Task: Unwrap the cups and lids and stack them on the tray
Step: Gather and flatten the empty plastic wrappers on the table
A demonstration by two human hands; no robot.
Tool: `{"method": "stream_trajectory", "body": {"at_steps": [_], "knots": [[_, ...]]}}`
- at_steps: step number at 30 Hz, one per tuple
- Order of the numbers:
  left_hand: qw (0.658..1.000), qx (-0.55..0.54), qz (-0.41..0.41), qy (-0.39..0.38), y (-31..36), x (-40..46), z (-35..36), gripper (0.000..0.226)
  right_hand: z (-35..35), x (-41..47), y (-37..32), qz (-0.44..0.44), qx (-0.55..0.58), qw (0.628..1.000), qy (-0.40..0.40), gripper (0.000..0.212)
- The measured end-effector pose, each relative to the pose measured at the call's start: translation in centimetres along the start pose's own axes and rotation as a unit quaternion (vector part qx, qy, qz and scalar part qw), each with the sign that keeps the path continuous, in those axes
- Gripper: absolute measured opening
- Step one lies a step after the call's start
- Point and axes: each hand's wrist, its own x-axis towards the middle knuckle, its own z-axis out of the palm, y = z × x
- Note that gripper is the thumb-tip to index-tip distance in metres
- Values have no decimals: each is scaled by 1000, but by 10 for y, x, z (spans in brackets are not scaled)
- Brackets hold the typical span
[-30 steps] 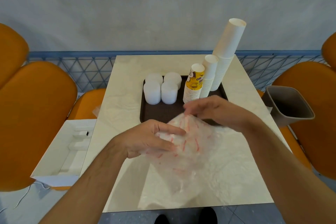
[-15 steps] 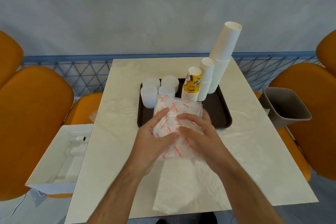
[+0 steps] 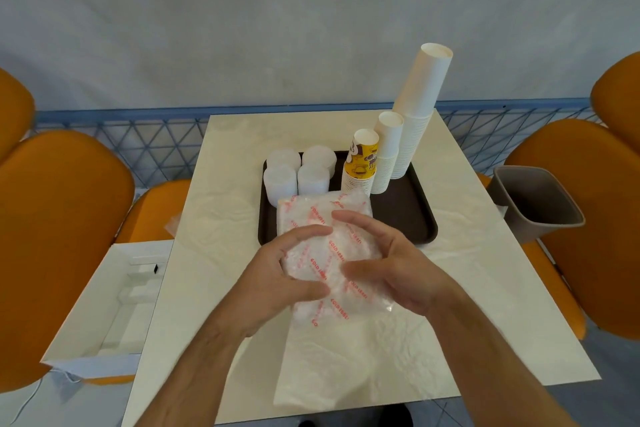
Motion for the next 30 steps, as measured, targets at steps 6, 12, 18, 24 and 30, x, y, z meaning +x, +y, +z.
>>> {"method": "stream_trajectory", "body": {"at_steps": [6,12,18,24,30], "knots": [[1000,-28,13,4,6,7,-4,77,-1,-3,-10,-16,-98,994,-40,65],[999,-39,1,-31,3,6,2,99,0,-10,1,19,-14,1000,8,43],[999,-18,1,-49,3,10,4,103,-8,-15,0,-27,-54,998,1,78],[999,-23,7,-40,1,22,22,97,-35,-26,-12,-10,-93,996,-14,99],[994,31,-42,-97,-6,46,54,83,-85,-34,-28,30,-167,985,-26,109]]}}
